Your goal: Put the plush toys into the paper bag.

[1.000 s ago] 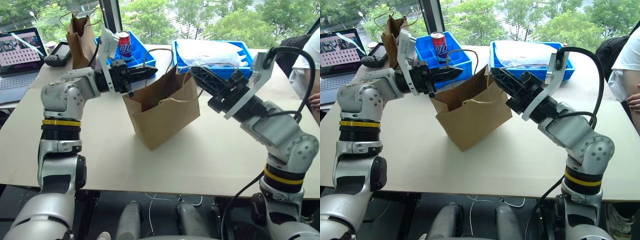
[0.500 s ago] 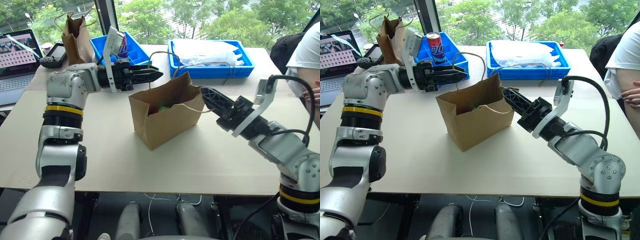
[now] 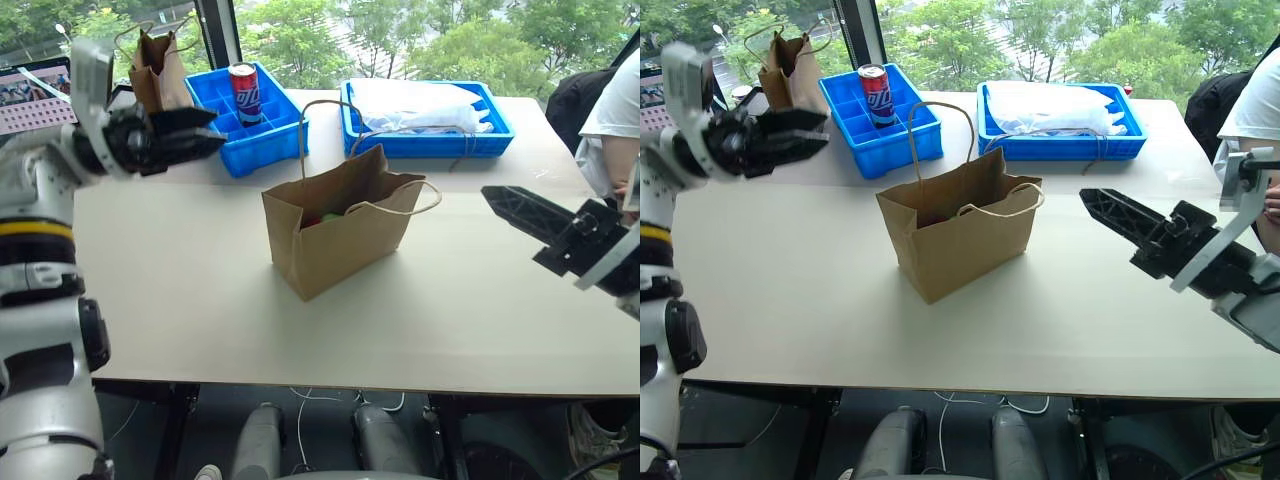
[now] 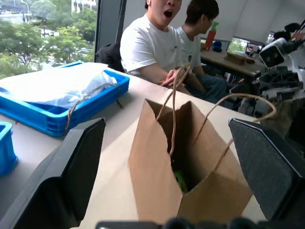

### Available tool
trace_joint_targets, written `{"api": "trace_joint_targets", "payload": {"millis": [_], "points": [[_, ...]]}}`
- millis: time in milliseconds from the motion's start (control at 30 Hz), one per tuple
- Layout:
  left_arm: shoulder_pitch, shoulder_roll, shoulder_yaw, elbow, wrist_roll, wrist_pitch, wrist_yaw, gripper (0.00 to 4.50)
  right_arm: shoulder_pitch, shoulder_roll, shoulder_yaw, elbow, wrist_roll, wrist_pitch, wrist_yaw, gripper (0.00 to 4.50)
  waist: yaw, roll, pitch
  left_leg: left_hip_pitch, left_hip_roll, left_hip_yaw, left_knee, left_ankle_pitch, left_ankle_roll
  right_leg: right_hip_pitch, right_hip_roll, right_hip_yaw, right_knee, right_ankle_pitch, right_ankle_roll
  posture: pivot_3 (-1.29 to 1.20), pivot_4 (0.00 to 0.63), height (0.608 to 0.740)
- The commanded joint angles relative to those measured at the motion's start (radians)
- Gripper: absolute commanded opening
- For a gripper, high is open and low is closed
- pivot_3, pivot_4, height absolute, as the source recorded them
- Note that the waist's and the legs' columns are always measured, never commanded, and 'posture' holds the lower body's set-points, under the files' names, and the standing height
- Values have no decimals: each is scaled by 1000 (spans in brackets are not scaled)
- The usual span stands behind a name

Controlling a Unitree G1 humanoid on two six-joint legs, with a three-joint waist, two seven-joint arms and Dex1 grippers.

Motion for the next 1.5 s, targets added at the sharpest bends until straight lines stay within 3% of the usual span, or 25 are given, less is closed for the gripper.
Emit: {"api": "trace_joint_targets", "payload": {"millis": [33,100,267,433,467,700,1367,1467,1500], "points": [[55,13,20,-68,-27,-26,-29,4488,41,-51,75,-167,-242,30,138,4250,0,-2,1,0,1,0,1,0,0,0,1,0,1,0,0,0,150,694],[101,-6,22,-78,-5,-87,-16,4500,15,-49,214,-236,-431,-15,190,3636,0,-6,0,0,2,-1,2,1,2,0,2,-1,1,1,-2,0,150,694],[145,-76,36,-125,-13,-149,53,4500,-195,94,628,-288,-920,-141,189,1861,-1,-6,0,2,2,1,3,2,2,1,1,0,0,1,-1,0,150,694],[164,-110,19,-173,9,-195,94,4500,-326,227,827,-237,-1227,-228,178,153,3,-6,0,-1,1,1,2,2,2,-3,1,-1,1,1,-2,0,150,694],[171,-116,15,-188,-1,-181,97,4500,-345,257,851,-221,-1267,-239,181,25,4,-6,0,-2,1,1,2,2,2,-3,1,-1,1,1,-2,0,150,694],[202,-152,-18,-285,-34,-109,103,4500,-411,400,897,-146,-1416,-286,237,25,6,-7,0,-2,0,0,3,2,2,-3,0,-1,2,2,-2,0,150,694],[254,-228,-86,-411,-39,-58,172,4500,-438,655,917,91,-1654,-449,348,25,-1,-7,0,0,1,0,3,2,2,-2,1,-2,3,2,-3,0,150,694],[266,-212,-141,-388,59,-153,191,3871,-432,673,908,93,-1668,-449,355,0,-1,-7,0,0,1,0,3,2,2,-1,1,-2,3,2,-3,0,150,694],[265,-211,-152,-374,84,-186,195,3480,-429,678,905,91,-1671,-447,356,0,-1,-7,0,0,1,0,3,2,2,-1,1,-2,3,2,-3,0,150,694]]}}
